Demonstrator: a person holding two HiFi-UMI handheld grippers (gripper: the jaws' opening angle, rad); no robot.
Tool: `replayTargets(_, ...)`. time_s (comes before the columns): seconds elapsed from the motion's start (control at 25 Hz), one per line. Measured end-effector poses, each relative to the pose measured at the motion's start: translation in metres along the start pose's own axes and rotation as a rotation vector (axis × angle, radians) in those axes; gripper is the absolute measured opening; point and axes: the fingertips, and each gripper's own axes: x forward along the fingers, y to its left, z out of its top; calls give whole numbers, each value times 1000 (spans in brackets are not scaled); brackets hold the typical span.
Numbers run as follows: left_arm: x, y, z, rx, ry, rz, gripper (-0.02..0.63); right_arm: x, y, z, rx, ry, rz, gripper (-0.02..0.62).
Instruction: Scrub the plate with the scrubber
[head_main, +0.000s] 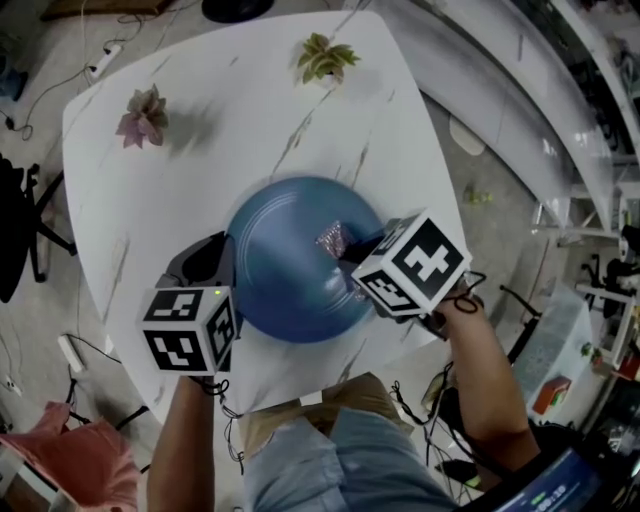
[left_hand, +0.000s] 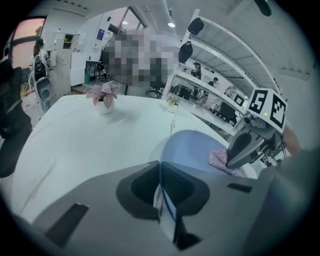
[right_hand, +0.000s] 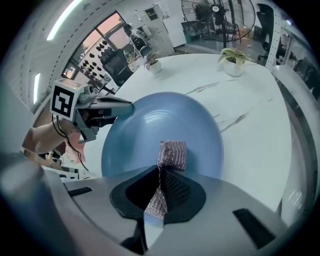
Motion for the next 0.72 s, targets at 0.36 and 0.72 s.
replayTargets(0.36, 1, -1, 0, -10, 5, -2, 16, 1, -17, 34, -27, 16, 27, 41)
replayTargets(0.72, 1, -2, 0, -28, 13, -10, 15, 14, 0, 70, -136, 59, 79, 40)
